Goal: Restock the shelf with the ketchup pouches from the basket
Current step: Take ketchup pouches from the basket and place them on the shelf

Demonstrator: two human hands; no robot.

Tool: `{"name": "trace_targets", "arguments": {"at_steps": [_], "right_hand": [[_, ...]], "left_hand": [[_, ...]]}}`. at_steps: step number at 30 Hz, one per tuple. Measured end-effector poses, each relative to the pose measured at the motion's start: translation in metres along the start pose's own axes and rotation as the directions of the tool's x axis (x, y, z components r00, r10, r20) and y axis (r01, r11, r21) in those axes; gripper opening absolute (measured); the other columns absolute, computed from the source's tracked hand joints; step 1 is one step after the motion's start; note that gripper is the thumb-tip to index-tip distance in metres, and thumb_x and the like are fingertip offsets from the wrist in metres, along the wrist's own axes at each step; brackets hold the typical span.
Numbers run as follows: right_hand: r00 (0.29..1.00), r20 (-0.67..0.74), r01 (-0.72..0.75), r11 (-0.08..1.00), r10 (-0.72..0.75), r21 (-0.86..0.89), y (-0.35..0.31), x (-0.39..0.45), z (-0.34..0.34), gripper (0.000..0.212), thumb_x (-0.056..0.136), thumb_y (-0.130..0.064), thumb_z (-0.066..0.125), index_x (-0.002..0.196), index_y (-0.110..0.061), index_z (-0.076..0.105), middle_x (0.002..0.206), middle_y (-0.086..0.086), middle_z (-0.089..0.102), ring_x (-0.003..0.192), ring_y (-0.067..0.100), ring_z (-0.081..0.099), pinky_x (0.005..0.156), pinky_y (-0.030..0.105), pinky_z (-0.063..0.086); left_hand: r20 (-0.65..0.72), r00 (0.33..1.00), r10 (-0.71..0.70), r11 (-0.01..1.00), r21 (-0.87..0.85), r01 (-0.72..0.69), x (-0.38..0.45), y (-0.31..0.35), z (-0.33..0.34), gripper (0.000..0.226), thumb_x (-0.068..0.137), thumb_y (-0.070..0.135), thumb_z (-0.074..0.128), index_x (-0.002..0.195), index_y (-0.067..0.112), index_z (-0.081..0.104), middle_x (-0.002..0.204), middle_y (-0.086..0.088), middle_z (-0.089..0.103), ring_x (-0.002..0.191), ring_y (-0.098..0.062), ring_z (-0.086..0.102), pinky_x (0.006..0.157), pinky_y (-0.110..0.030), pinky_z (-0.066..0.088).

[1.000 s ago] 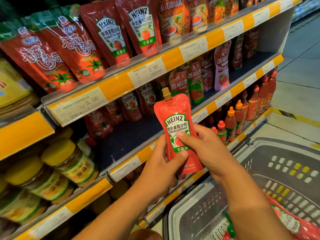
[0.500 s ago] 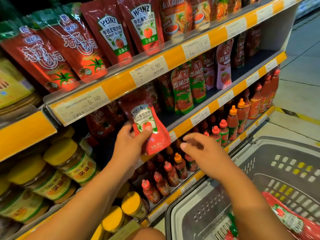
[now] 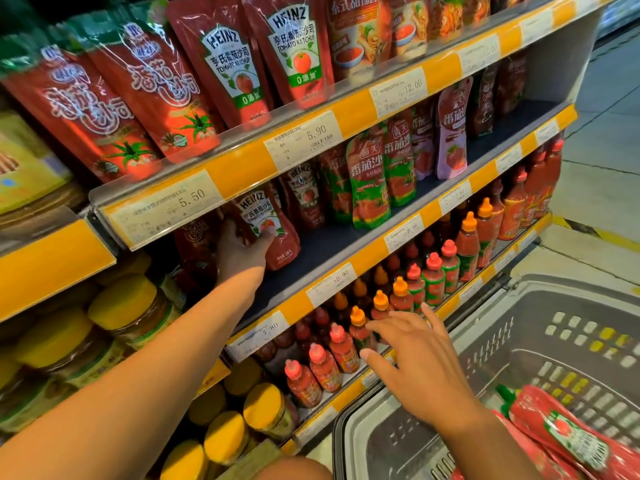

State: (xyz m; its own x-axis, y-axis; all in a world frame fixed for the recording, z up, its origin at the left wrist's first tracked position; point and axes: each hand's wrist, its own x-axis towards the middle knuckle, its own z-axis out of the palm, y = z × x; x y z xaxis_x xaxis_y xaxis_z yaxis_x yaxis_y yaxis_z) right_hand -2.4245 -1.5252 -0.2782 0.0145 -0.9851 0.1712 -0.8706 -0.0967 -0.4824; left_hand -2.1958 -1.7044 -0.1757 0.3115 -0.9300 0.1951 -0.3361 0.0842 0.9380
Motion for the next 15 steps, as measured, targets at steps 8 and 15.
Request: {"name": "trace_targets", "arguments": {"at_steps": [8,15], "right_hand": [[1.000,-0.015,0.007,1.000,-0.007,-0.002,0.000,0.000,0.002,0.061,0.094,-0.072,0.044,0.147,-0.044,0.052,0.136,-0.021,0.064,0.139,0.003,0.046,0.131,0.038,0.003],[0.998,-0.064,0.016,0.999,-0.014,0.037,-0.002,-0.003,0.001,0.053,0.095,-0.069,0.046,0.140,-0.042,0.059,0.130,-0.022,0.066,0.125,0.005,0.054,0.115,0.031,0.022]], "left_hand": [[0.074,0.996,0.046,0.998,0.047,-0.050,0.019,-0.018,0.003,0.069,0.090,0.041,0.078,0.147,0.021,0.046,0.146,-0.005,0.059,0.134,-0.023,0.057,0.112,-0.052,0.048],[0.097,0.987,0.128,0.978,0.155,-0.143,0.018,-0.018,0.006,0.055,0.096,0.031,0.073,0.145,0.019,0.049,0.142,-0.003,0.060,0.132,-0.020,0.056,0.110,-0.042,0.047]]}}
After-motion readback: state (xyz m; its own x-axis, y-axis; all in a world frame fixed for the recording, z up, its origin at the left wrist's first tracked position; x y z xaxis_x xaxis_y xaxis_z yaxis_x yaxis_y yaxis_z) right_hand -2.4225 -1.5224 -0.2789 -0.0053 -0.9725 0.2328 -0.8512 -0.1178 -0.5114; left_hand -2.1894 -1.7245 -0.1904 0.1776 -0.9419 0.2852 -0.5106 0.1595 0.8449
